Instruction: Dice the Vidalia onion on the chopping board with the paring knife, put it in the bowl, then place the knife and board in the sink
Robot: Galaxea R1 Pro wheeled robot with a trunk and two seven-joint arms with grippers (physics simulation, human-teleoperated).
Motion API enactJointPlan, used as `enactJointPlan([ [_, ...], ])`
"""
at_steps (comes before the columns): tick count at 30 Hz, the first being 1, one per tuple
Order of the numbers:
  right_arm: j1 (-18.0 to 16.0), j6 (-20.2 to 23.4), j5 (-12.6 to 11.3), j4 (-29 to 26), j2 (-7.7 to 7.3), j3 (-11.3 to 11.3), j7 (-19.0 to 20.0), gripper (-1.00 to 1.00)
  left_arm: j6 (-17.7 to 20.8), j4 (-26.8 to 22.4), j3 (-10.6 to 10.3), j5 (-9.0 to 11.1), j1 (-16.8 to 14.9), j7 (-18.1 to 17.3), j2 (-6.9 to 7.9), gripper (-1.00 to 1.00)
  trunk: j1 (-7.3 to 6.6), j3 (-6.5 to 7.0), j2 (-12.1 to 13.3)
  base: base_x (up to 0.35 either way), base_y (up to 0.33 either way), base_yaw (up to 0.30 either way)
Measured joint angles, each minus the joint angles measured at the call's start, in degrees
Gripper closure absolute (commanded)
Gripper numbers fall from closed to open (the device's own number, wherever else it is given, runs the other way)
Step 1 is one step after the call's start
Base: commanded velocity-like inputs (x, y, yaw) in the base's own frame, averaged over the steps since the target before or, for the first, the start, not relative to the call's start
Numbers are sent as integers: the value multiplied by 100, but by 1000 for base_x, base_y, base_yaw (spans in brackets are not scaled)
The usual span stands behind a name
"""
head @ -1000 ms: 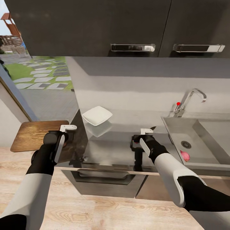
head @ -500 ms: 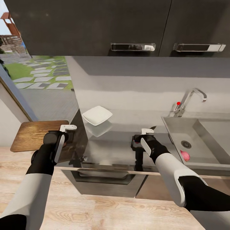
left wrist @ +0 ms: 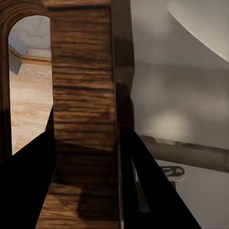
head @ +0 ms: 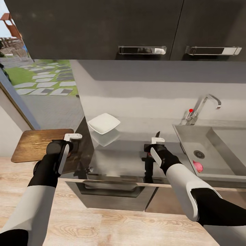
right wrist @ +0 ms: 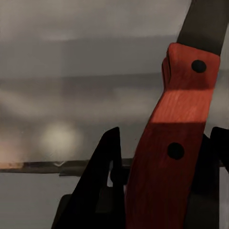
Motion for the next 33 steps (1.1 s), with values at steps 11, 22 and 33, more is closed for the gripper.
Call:
enactJointPlan([
  [11,2,31,-49,-4,9,-7,1,100,0,6,0,0,7,2,0,100,0,48,0,0,0,0],
  [22,2,31,-49,-12,9,-7,1,100,1,65,-1,-19,8,3,2,100,0,147,0,0,0,0],
  [33,2,20,-54,-7,9,-2,-1,100,-7,111,-1,-9,8,2,9,100,0,247,1,0,0,0],
])
